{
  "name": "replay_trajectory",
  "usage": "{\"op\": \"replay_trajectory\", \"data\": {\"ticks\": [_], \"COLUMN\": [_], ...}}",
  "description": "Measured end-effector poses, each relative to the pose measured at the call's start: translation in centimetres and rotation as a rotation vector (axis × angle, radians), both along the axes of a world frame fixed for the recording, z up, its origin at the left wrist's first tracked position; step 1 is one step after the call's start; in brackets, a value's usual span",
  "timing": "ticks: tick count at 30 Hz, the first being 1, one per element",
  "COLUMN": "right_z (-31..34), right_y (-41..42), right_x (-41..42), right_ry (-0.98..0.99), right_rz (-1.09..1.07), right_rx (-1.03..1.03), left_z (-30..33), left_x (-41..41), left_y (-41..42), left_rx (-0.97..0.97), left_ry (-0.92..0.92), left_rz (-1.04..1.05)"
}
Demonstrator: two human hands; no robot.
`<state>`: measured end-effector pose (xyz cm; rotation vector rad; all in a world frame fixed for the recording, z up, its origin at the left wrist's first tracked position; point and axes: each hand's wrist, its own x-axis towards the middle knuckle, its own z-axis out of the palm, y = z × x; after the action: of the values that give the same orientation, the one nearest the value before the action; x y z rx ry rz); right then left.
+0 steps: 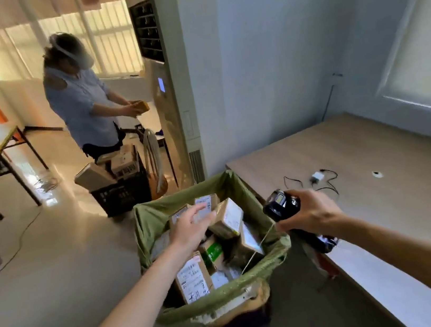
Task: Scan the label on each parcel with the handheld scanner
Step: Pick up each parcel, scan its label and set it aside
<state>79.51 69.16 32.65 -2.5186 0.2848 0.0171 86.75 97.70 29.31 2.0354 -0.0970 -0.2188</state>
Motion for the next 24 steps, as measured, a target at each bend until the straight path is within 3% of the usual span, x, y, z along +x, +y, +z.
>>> {"op": "replay_trajectory", "data": {"ticks": [6,13,24], "right_z": [8.1,14.8,17.5], "right_y": [-9.0,-19.8,-34.0], "right_x": [-12.9,-33.1,-69.9], "right_ry": [-0.060,-0.039,0.048], "right_rz": [-0.291,-0.651,-1.214], "right_rx": [-0.064,-0.115,-0.133], "left_z": [6.5,13.1,14.8], "left_x": [-4.4,-16.0,-48.1], "left_y": [-12.1,-30.2,-58.6], "left_rx": [0.003,-0.017,-0.015], "left_ry": [-0.128,-0.241,-0.258], "left_rz": [-0.309,-0.673,-1.089]}}
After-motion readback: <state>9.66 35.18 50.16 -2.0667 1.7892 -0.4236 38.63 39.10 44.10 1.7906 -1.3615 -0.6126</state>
